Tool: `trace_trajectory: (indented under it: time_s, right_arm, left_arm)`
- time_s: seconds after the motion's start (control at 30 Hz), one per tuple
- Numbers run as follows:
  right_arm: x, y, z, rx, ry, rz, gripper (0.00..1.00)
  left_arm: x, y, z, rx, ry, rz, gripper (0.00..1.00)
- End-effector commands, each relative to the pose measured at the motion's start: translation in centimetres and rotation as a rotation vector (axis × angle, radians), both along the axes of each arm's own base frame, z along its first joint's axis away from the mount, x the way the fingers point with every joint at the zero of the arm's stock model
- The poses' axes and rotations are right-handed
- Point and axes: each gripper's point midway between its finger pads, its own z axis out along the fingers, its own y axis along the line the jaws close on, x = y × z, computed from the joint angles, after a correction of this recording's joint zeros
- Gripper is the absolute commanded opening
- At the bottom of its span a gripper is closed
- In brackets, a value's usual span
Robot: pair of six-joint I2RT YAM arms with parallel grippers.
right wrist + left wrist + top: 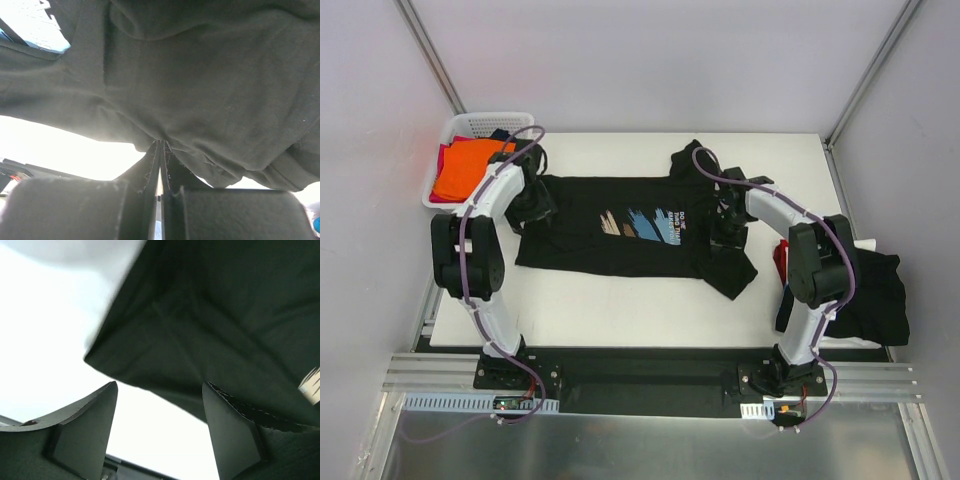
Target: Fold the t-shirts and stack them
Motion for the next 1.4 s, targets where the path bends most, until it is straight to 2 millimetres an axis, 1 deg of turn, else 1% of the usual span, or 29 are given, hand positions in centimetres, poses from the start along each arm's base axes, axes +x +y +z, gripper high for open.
trace_trajectory:
  time_s: [0.0,0.03,0.07,0.1,0.13,0.2,0.3,0.33,0.37,0.43,0.5,0.53,0.57,0.6,0.67,0.73,0.83,0.97,1.0,1.1,1.23,1.27,1.33,1.37]
  right_arm:
    - [0.4,0.9,0.6,0.015,-0.013,0.004,0.02]
    - [0.4,0.9,0.6,0.015,-0.013,0.005,0.02]
    - [0.4,1.0,0.6,0.016,-0.013,0.008,0.02]
    - [0.4,0.9,0.6,0.015,-0.015,0.007,0.02]
    - [0.4,0.9,0.6,0.013,-0.014,0.006,0.02]
    - [0.3,0.8,0.4,0.008,-0.012,0.006,0.01]
    - [0.3,1.0,0.1,0.018,-0.016,0.010,0.01]
    - [0.3,1.2,0.1,0.030,-0.011,0.010,0.01]
    - [0.4,1.4,0.0,0.040,-0.013,0.014,0.01]
    - [0.6,2.1,-0.3,0.075,-0.009,0.018,0.01]
    - [0.6,2.6,-1.3,0.109,0.011,0.016,0.01]
    - [0.5,2.7,-1.7,0.121,0.027,0.005,0.01]
    - [0.8,2.9,-2.0,0.140,0.020,-0.001,0.01]
    - [0.2,3.1,-2.4,0.156,0.038,-0.008,0.01]
    - [0.7,3.3,-2.7,0.173,0.021,-0.031,0.01]
    - [0.3,3.3,-3.3,0.178,0.035,-0.045,0.01]
    - [0.3,3.5,-4.2,0.191,0.048,-0.058,0.01]
    - [0.6,3.3,-4.4,0.199,0.047,-0.086,0.01]
    - [0.6,3.1,-4.4,0.200,0.047,-0.092,0.01]
    - [0.7,2.2,-4.1,0.205,0.059,-0.144,0.01]
    - [0.6,0.1,-3.7,0.179,0.076,-0.217,0.01]
    - [0.1,-0.3,-3.7,0.160,0.093,-0.224,0.01]
    - [0.1,-1.3,-3.2,0.134,0.083,-0.236,0.01]
    - [-0.3,-1.7,-3.0,0.120,0.096,-0.244,0.01]
  left_arm:
    - [-2.6,-2.8,-1.5,-0.096,0.044,-0.070,0.66]
    - [-3.4,-3.2,-2.4,-0.105,0.078,-0.090,0.65]
    - [-3.7,-4.1,-2.9,-0.130,0.097,-0.112,0.63]
    - [-4.0,-4.5,-3.4,-0.142,0.117,-0.121,0.58]
    - [-4.4,-4.8,-4.5,-0.156,0.157,-0.124,0.56]
    - [-4.8,-5.5,-5.6,-0.192,0.196,-0.121,0.50]
    - [-4.6,-5.3,-6.4,-0.181,0.204,-0.119,0.44]
    - [-4.2,-5.3,-6.9,-0.177,0.205,-0.128,0.40]
    - [-3.9,-5.2,-7.1,-0.172,0.206,-0.131,0.38]
    - [-3.1,-5.0,-7.8,-0.159,0.206,-0.139,0.32]
    - [-2.7,-4.9,-8.4,-0.158,0.222,-0.139,0.30]
    - [-2.6,-4.9,-8.6,-0.160,0.223,-0.138,0.29]
    - [-2.6,-4.8,-8.6,-0.158,0.223,-0.136,0.29]
    - [-2.8,-4.8,-8.7,-0.158,0.228,-0.137,0.29]
    - [-3.1,-4.7,-8.7,-0.159,0.229,-0.139,0.29]
    - [-3.8,-4.2,-8.9,-0.132,0.241,-0.142,0.29]
    - [-4.9,-4.0,-9.0,-0.127,0.255,-0.145,0.29]
    - [-6.5,-4.1,-8.8,-0.145,0.270,-0.134,0.30]
    - [-7.1,-4.2,-8.6,-0.150,0.275,-0.123,0.30]
    - [-8.2,-4.6,-8.4,-0.171,0.284,-0.120,0.30]
    - [-9.1,-4.7,-8.3,-0.166,0.297,-0.124,0.31]
    - [-9.4,-4.6,-8.3,-0.163,0.301,-0.122,0.31]
    - [-9.6,-4.8,-8.3,-0.167,0.301,-0.119,0.31]
    - [-9.7,-4.8,-8.3,-0.168,0.304,-0.118,0.31]
